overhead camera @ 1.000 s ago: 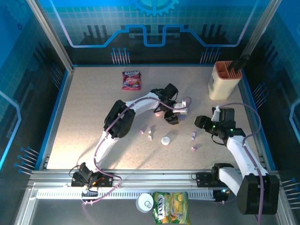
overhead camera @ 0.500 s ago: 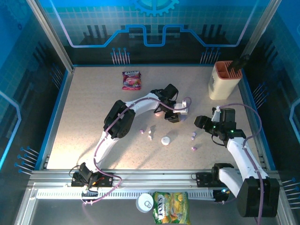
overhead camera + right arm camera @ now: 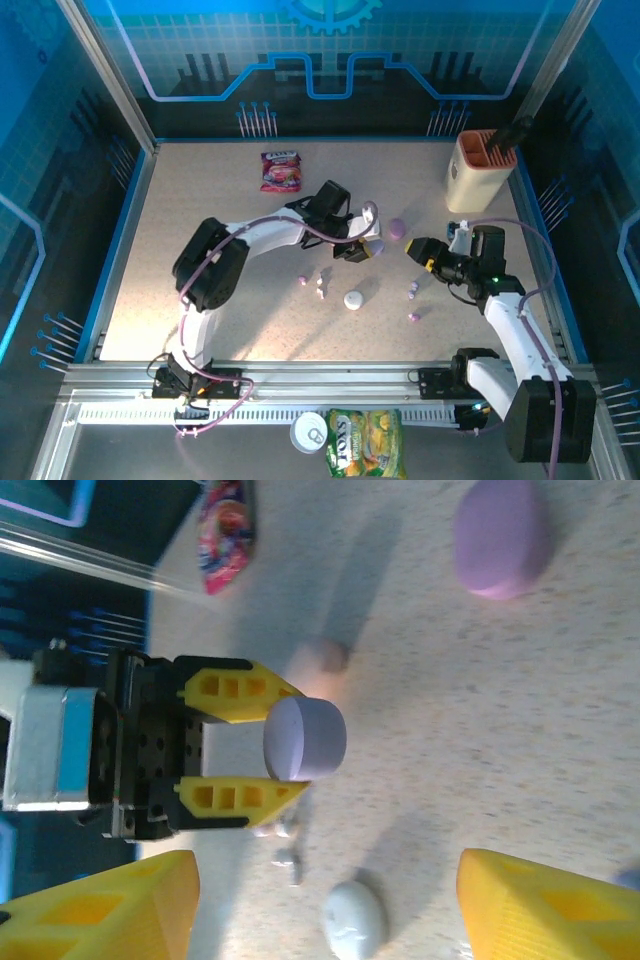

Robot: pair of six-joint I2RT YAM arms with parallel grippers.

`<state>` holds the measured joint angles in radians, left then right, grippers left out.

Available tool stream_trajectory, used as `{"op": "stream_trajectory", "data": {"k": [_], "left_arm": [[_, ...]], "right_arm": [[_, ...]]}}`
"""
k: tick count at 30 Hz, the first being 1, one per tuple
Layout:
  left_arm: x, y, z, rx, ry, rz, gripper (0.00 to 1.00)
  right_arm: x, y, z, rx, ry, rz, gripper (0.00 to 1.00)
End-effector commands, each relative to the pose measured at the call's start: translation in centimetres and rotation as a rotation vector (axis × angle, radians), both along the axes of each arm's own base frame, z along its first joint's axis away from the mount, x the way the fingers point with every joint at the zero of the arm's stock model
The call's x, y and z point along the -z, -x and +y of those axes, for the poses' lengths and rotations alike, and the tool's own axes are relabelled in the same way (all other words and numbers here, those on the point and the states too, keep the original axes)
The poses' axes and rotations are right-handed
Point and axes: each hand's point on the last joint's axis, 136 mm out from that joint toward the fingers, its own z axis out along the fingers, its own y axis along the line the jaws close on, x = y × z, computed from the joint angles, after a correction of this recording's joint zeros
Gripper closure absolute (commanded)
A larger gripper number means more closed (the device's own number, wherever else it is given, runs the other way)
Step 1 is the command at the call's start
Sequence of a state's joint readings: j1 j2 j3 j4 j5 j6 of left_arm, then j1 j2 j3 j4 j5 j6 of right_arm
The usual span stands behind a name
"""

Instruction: Insert the wireless bluetooth earbuds into the charging case

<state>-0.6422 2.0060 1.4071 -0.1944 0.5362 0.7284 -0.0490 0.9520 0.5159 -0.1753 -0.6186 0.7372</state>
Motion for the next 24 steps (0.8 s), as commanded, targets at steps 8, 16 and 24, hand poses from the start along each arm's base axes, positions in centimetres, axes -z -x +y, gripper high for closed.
{"op": "stream_trajectory", "data": {"k": [8,16,24], "left_arm": [[-8.5,3.0,-0.5,0.039,0.292,-0.066,0.61],[-8.9,4.2,0.0,0.049,0.321,-0.059,0.61],[-8.8,4.1,0.0,0.048,0.322,-0.055,0.61]], "right_arm": [[-3.5,-0.6,4.8,-0.168,-0.217,-0.054,0.31],[-3.8,-0.8,6.5,-0.228,-0.224,-0.051,0.46],[-4.2,-1.2,8.1,-0.275,-0.228,-0.055,0.43]]}}
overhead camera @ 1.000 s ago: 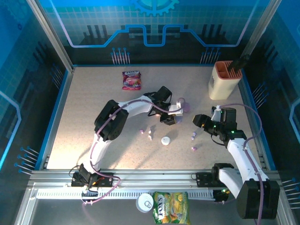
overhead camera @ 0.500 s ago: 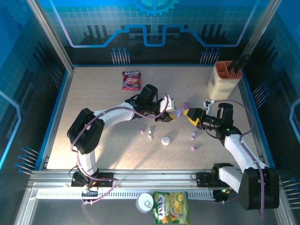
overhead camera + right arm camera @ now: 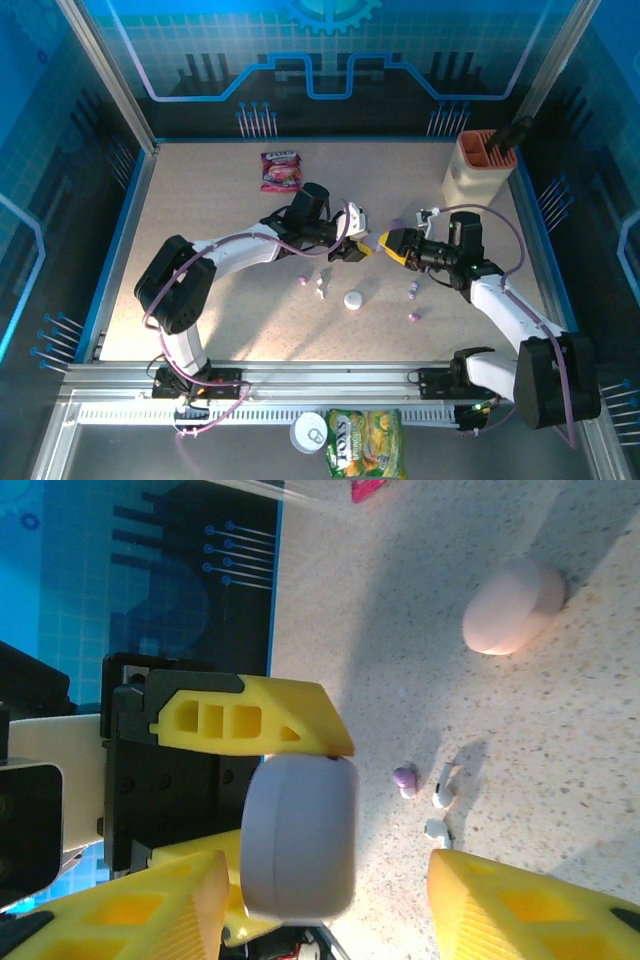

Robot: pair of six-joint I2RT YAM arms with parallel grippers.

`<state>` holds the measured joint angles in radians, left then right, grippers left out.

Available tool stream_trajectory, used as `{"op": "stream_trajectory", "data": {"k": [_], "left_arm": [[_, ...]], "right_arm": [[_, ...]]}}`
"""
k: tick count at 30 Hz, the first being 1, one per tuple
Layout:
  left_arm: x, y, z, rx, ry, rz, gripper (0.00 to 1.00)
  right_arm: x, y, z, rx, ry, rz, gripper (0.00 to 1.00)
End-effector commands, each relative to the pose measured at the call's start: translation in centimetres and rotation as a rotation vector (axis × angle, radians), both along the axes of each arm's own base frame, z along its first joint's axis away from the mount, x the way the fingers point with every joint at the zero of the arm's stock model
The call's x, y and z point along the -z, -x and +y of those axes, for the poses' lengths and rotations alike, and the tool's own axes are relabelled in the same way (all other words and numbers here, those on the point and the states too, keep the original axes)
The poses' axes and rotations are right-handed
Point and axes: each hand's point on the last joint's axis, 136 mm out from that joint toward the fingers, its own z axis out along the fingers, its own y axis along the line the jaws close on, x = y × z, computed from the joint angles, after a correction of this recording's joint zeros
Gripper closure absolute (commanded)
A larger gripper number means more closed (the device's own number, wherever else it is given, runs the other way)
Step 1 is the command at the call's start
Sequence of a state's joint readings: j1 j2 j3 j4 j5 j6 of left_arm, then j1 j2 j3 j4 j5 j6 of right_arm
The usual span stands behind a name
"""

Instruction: Insert the wireless bluetooth earbuds into the charging case

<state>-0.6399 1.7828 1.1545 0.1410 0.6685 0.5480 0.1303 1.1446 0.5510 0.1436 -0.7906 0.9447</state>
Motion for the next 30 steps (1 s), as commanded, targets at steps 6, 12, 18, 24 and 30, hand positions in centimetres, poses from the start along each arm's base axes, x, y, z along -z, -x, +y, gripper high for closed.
{"op": "stream_trajectory", "data": {"k": [6,12,18,24,30], "left_arm": [[-2.0,1.1,-0.3,0.048,0.056,-0.022,0.61],[-1.7,1.0,-0.2,0.046,0.041,-0.028,0.61],[-1.2,0.8,0.1,0.029,0.039,-0.031,0.58],[-2.3,0.0,1.1,-0.043,0.134,-0.016,0.22],[-5.5,-0.2,2.8,-0.123,0.328,-0.048,0.08]], "right_arm": [[-1.5,-0.8,1.2,-0.038,-0.011,-0.043,0.49],[-1.3,-0.8,1.1,-0.033,0.002,-0.039,0.67],[-1.6,-0.7,1.1,-0.037,0.007,-0.049,0.75],[-2.7,-0.4,1.3,-0.044,-0.026,-0.057,0.83],[-4.7,0.0,1.6,-0.052,-0.099,-0.042,0.84]]}}
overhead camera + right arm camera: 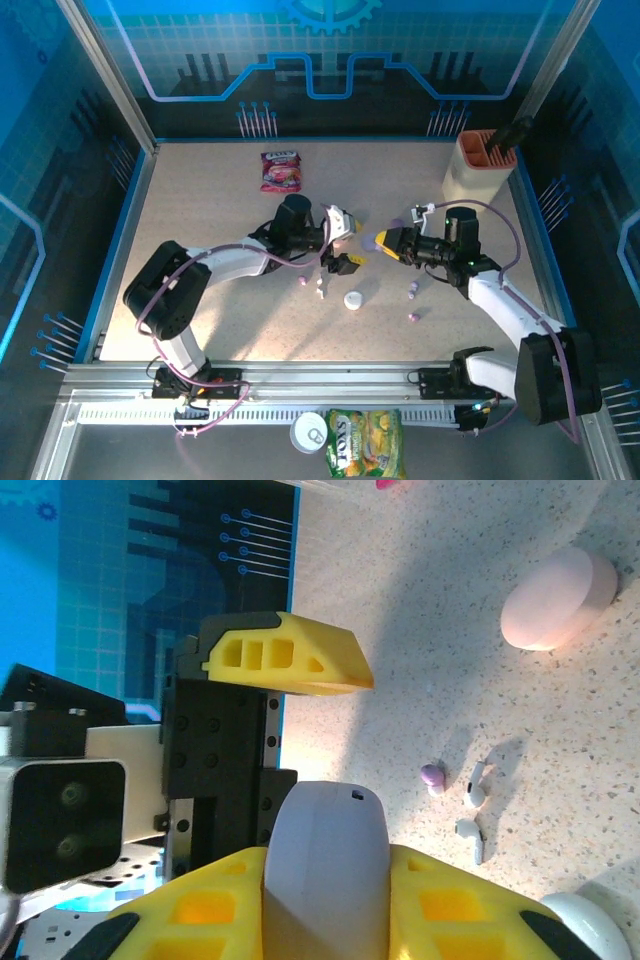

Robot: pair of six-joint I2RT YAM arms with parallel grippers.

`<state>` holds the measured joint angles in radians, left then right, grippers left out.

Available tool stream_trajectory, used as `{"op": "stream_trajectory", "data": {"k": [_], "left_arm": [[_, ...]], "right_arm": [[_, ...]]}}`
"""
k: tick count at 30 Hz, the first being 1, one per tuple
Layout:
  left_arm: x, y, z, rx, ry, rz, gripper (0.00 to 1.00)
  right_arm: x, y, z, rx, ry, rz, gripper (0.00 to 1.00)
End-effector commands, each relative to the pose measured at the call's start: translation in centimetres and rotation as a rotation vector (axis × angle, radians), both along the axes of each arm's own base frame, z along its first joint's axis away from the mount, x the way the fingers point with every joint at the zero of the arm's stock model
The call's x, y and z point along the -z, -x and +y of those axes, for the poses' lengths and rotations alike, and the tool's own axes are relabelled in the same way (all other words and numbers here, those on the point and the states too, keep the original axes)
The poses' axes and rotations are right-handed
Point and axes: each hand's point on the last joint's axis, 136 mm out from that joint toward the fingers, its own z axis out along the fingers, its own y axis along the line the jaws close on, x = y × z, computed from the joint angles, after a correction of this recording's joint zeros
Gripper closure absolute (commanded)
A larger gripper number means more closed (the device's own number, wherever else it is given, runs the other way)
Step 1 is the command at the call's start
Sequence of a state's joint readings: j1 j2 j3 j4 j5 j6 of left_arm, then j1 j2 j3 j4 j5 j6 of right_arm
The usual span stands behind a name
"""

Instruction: Insert the wireless bluetooth earbuds into the charging case

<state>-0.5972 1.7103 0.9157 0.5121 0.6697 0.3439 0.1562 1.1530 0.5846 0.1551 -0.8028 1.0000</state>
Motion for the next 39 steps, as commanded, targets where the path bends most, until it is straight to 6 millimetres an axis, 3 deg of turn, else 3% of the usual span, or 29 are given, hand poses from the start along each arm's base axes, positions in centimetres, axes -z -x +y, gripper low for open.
{"op": "stream_trajectory", "data": {"k": [1,10,15,27,39], "left_arm": [[-5.9,-0.2,0.7,-0.028,0.221,-0.079,0.08],[-11.3,1.8,2.3,0.011,0.478,-0.147,0.09],[-11.9,1.7,2.0,0.035,0.508,-0.177,0.09],[-13.0,1.6,0.2,0.061,0.536,-0.174,0.12],[-14.2,2.1,-0.6,0.105,0.554,-0.173,0.34]], "right_arm": [[-3.9,0.3,0.7,-0.035,-0.086,-0.058,0.84],[-10.1,1.4,1.2,-0.042,-0.274,-0.091,0.83],[-12.6,1.4,1.2,-0.038,-0.380,-0.105,0.84],[-14.6,1.8,2.3,-0.072,-0.468,-0.129,0.84],[-14.4,1.7,2.7,-0.073,-0.436,-0.134,0.84]]}}
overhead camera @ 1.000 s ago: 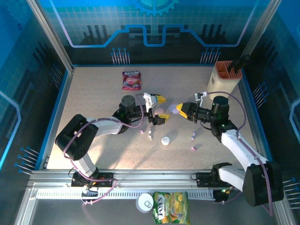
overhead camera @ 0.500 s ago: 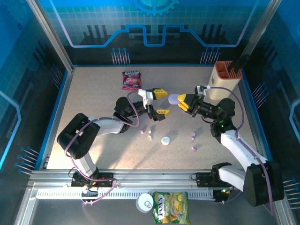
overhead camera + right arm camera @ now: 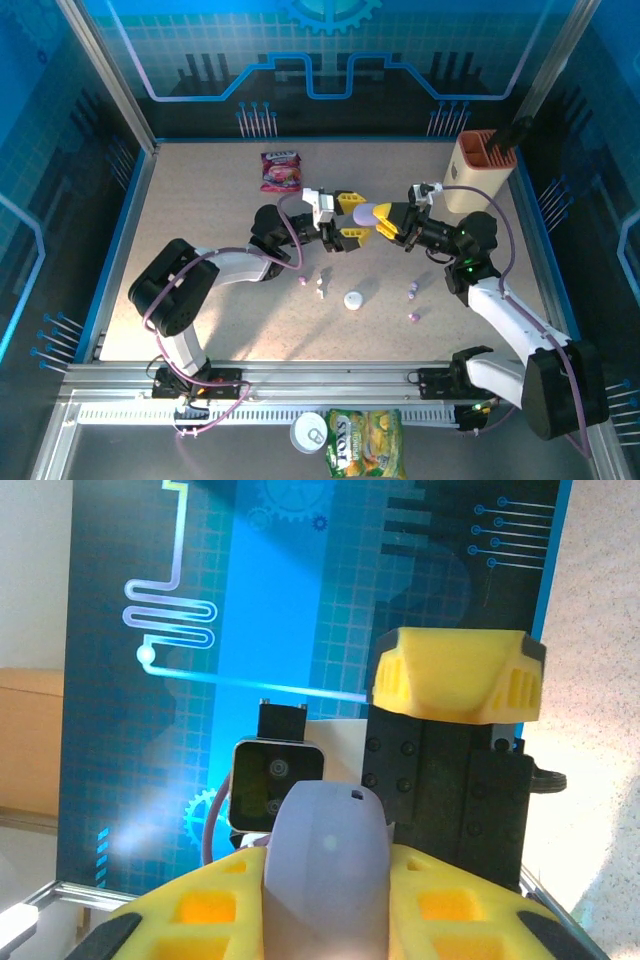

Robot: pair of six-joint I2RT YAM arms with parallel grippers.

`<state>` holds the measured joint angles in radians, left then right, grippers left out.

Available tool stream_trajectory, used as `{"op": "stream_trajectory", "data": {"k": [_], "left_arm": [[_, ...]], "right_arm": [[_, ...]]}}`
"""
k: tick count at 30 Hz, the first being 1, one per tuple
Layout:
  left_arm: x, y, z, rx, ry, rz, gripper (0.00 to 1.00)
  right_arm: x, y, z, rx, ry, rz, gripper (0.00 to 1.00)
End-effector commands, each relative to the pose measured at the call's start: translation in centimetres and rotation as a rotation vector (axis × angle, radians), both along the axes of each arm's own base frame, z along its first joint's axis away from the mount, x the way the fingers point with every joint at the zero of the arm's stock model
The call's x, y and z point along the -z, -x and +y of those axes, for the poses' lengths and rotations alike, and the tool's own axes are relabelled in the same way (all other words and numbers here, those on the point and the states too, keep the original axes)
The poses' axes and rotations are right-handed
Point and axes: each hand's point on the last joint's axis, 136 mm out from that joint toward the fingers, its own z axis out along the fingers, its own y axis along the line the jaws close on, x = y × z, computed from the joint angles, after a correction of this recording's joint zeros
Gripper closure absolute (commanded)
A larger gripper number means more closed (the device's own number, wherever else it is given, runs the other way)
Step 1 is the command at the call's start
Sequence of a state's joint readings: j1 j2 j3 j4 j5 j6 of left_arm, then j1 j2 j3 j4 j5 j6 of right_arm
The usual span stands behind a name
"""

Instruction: Insert the wireless bluetooth earbuds into the charging case

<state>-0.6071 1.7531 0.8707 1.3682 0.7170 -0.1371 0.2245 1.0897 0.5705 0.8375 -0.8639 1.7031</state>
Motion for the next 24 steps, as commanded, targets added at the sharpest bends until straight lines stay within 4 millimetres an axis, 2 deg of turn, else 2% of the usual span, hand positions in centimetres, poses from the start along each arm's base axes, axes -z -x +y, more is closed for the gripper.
{"op": "stream_trajectory", "data": {"k": [1,14,21,24], "left_arm": [[-1.6,0.7,-0.4,0.042,0.031,-0.025,0.35],[-1.4,1.0,-0.6,0.068,0.027,-0.003,0.50],[-1.7,1.2,-0.7,0.086,0.028,-0.007,0.51],[-1.7,1.2,-0.7,0.088,0.027,-0.008,0.55]], "right_arm": [[-1.2,0.0,0.2,0.014,0.004,-0.058,0.84],[-0.9,-0.4,0.2,0.021,0.009,-0.058,0.84],[-0.3,-0.6,0.3,0.020,0.017,-0.044,0.84],[-0.2,-0.7,0.3,0.020,0.017,-0.040,0.84]]}}
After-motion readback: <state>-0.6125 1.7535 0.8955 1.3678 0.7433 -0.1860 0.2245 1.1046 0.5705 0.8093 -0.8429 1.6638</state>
